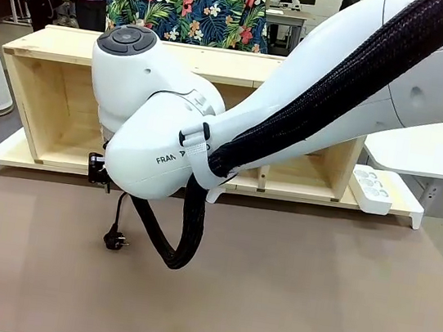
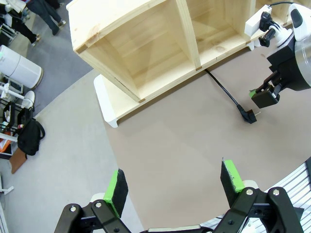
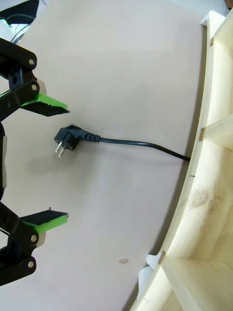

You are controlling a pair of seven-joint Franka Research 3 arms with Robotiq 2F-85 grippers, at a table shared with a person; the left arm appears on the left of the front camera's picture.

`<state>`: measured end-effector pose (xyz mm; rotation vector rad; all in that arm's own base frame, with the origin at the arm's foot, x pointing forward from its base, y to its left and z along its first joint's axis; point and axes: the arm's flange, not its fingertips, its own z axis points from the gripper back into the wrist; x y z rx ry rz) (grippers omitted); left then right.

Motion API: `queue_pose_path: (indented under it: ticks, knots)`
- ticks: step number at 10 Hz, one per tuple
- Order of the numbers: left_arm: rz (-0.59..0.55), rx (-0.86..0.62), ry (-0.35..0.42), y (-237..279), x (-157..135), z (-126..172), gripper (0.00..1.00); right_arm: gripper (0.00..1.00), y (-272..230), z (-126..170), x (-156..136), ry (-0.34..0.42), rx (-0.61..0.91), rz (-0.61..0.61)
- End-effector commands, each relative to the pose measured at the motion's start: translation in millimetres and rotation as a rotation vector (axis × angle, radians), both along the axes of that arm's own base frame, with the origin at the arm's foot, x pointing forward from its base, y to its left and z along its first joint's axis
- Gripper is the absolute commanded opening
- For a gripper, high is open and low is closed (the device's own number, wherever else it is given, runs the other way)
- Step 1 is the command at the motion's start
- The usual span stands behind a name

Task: Perform cable management.
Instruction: When the cord part of the Power Cable appears at the lower middle area of the table and stops, grasp the cord part of the Power Cable.

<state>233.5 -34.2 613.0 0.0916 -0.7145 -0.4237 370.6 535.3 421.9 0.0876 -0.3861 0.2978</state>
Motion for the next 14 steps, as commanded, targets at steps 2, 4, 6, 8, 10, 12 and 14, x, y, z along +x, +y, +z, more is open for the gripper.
queue_pose_path:
  ticks: [2, 4, 6, 8, 10, 12, 14]
  knots:
    - [0.003, -0.002, -0.004, 0.8, 0.2, 0.6, 1.00, 1.00, 2.9, -10.7, 10.4, 0.007, 0.017, -0.035]
    - [0.003, -0.002, -0.004, 0.8, 0.2, 0.6, 1.00, 1.00, 20.3, -34.9, 29.8, 0.041, 0.081, -0.064]
    - [0.003, -0.002, -0.004, 0.8, 0.2, 0.6, 1.00, 1.00, 36.9, -56.9, 38.0, 0.083, 0.108, -0.073]
    - [0.003, -0.002, -0.004, 0.8, 0.2, 0.6, 1.00, 1.00, 44.9, -71.8, 42.7, 0.122, 0.097, -0.110]
    - [0.003, -0.002, -0.004, 0.8, 0.2, 0.6, 1.00, 1.00, 51.1, -82.5, 48.6, 0.144, 0.072, -0.128]
    - [0.003, -0.002, -0.004, 0.8, 0.2, 0.6, 1.00, 1.00, 59.0, -93.7, 57.2, 0.199, 0.037, -0.151]
    - [0.003, -0.002, -0.004, 0.8, 0.2, 0.6, 1.00, 1.00, 64.6, -103.6, 66.1, 0.236, 0.016, -0.153]
